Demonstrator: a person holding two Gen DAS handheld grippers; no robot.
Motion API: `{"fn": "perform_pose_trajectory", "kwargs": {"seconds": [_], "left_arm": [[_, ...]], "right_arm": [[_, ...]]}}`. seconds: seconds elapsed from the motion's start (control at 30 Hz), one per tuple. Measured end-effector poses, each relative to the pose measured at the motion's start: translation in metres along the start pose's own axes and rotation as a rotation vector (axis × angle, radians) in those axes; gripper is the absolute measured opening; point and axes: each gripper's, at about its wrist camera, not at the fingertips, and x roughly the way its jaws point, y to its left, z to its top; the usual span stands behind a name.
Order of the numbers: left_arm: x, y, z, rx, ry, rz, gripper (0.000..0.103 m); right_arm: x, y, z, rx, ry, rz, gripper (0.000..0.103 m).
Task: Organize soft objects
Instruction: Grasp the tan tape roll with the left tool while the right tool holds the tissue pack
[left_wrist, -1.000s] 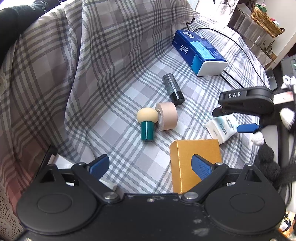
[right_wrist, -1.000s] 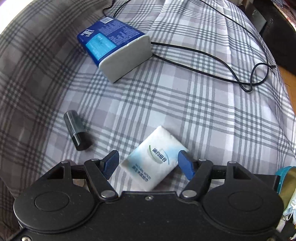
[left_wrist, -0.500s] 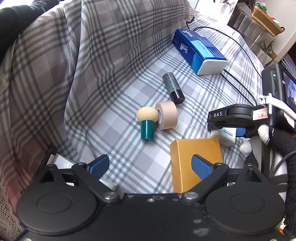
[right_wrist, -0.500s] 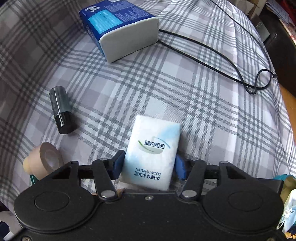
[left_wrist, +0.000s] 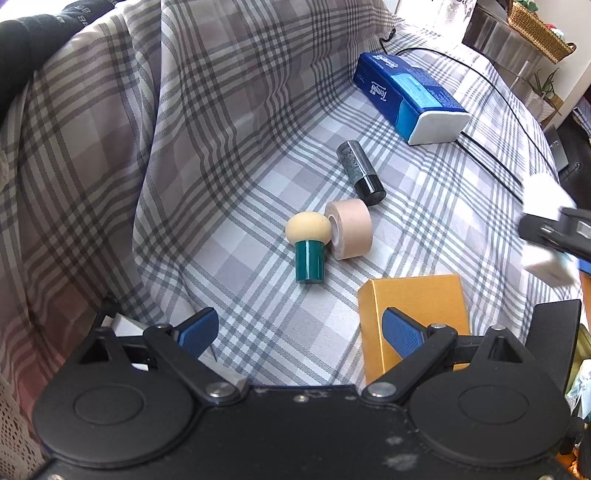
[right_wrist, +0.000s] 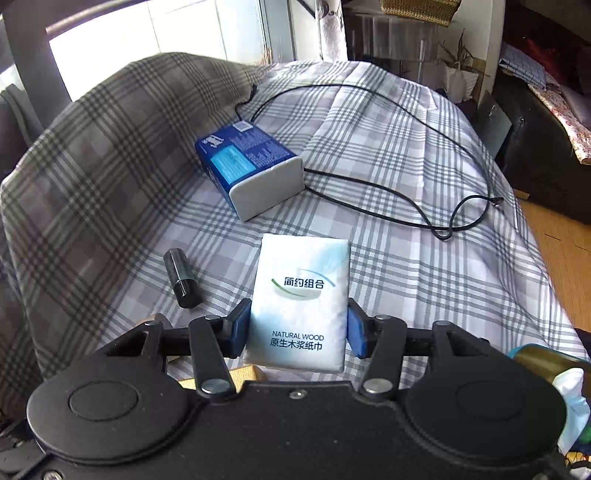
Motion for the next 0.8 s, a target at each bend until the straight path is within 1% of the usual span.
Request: {"fn": "perform_pose_trajectory", "kwargs": {"seconds": [0.1, 0.17, 0.33, 0.37, 0.43, 0.53, 0.7, 0.73, 0.8], "left_arm": [[0.006, -0.001, 0.003, -0.002, 0.014, -0.01, 0.094], [0.007, -0.005, 0.007, 0.015, 0.012, -0.016, 0.094], [0.01, -0.019, 0.027, 0.106, 0.002, -0.063, 0.095], [0.012, -0.023, 0.033, 0.128, 0.001, -0.062, 0.095], [0.017, -0.03, 0.044, 0.168, -0.008, -0.032, 0.095], [0.025, -0.035, 0.063, 0.205, -0.008, 0.005, 0.094], [0.031, -0.025, 0.081, 0.165, -0.001, 0.02, 0.092], [0.032, -0.023, 0.081, 0.157, 0.001, 0.038, 0.091], [0.031, -0.02, 0.08, 0.148, -0.01, 0.098, 0.091]], "right_arm": [[-0.027, -0.007, -0.019, -0.004, -0.068, -0.01, 0.051], [-0.038, -0.014, -0.033, 0.003, -0.1, -0.01, 0.051], [-0.05, -0.033, -0.069, 0.086, -0.131, 0.033, 0.051], [-0.05, -0.037, -0.075, 0.101, -0.136, 0.052, 0.051], [-0.049, -0.042, -0.086, 0.113, -0.154, 0.066, 0.051], [-0.051, -0.045, -0.096, 0.104, -0.191, 0.064, 0.051], [-0.054, -0.051, -0.099, 0.094, -0.217, 0.096, 0.051], [-0.055, -0.052, -0.101, 0.096, -0.223, 0.107, 0.051], [-0.058, -0.052, -0.103, 0.086, -0.24, 0.116, 0.051]]}}
